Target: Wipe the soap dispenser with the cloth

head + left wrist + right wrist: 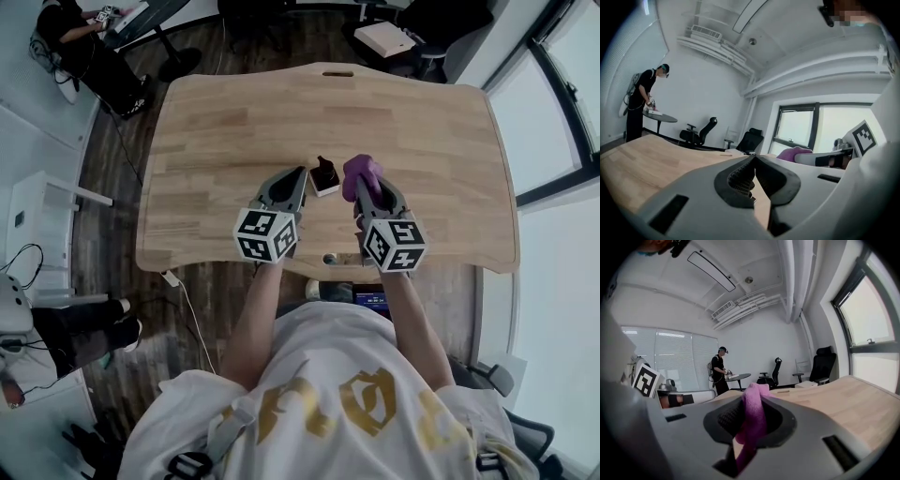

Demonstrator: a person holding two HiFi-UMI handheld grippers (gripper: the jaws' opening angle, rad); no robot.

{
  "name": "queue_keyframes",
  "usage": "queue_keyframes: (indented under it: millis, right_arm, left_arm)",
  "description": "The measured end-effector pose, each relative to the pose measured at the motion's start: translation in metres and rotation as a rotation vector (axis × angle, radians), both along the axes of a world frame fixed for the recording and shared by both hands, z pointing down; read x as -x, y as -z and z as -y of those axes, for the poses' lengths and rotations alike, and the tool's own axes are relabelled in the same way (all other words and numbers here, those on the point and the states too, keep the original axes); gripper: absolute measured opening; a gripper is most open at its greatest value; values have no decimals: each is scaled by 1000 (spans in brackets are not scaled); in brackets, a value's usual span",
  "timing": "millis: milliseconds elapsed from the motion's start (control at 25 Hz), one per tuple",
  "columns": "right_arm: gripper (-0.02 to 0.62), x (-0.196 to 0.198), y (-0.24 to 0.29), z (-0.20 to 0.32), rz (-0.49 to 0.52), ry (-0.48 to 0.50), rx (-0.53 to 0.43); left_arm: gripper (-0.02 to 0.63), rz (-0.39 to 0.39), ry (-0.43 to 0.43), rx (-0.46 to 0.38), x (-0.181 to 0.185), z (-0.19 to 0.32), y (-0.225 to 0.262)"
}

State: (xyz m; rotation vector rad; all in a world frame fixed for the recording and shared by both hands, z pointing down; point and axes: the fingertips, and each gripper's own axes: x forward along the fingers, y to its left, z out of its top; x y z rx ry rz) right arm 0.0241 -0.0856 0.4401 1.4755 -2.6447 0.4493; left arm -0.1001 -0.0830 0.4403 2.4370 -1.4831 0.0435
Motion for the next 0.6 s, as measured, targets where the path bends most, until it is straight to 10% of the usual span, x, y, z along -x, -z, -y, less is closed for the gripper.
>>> queue_keyframes:
  millis: [600]
  right_arm:
    - [52, -23, 8, -12, 14, -24, -15]
  left_arm:
    - [9, 2, 38, 36, 0, 1, -3]
